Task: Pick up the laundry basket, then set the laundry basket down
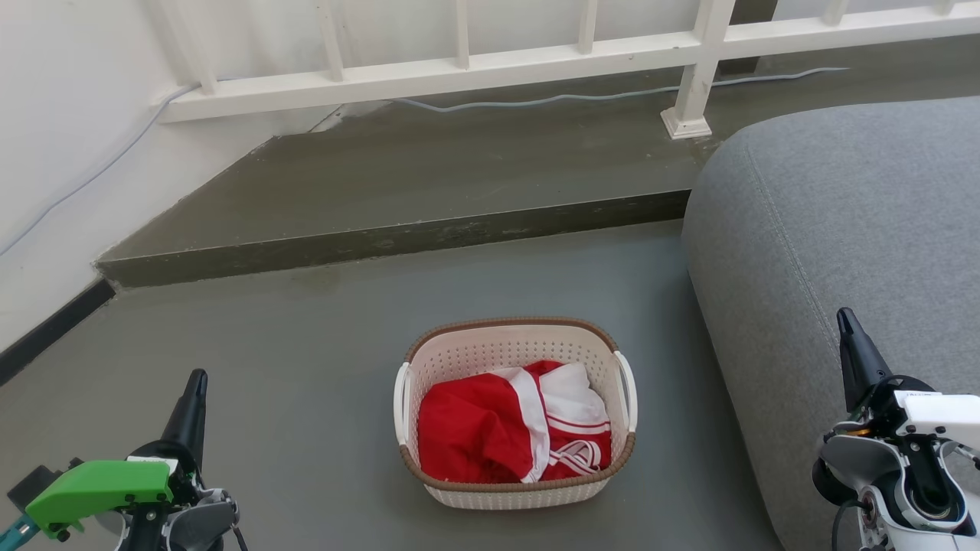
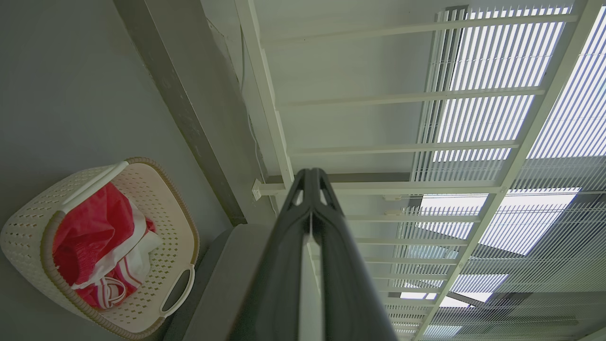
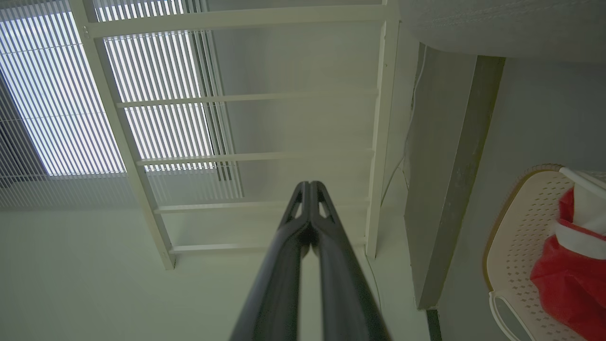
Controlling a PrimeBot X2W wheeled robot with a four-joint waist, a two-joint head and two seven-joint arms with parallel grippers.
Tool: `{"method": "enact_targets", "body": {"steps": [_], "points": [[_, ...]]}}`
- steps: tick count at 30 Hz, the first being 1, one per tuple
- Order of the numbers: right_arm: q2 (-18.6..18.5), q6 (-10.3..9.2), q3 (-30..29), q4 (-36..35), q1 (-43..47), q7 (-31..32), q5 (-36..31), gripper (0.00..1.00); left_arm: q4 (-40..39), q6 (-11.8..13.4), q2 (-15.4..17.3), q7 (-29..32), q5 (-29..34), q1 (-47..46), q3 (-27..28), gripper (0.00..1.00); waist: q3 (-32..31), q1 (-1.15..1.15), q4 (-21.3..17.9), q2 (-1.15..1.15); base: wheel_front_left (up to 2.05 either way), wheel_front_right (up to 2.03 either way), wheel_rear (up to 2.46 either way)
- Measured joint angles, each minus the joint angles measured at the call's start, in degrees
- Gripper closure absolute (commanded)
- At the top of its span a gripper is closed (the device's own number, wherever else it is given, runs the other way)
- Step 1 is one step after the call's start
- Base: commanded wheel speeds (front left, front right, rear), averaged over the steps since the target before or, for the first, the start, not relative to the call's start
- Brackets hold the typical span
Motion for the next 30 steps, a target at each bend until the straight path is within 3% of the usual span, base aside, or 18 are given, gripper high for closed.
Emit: {"method": "enact_targets", "body": {"steps": [30], "points": [[0.01, 0.00, 0.00, 0.00, 0.00, 0.00, 0.00, 1.00, 0.00, 0.00, 0.00, 0.00, 0.00, 0.00, 0.04, 1.00, 0.00, 0.00, 0.00, 0.00, 0.00, 0.00, 0.00]]}}
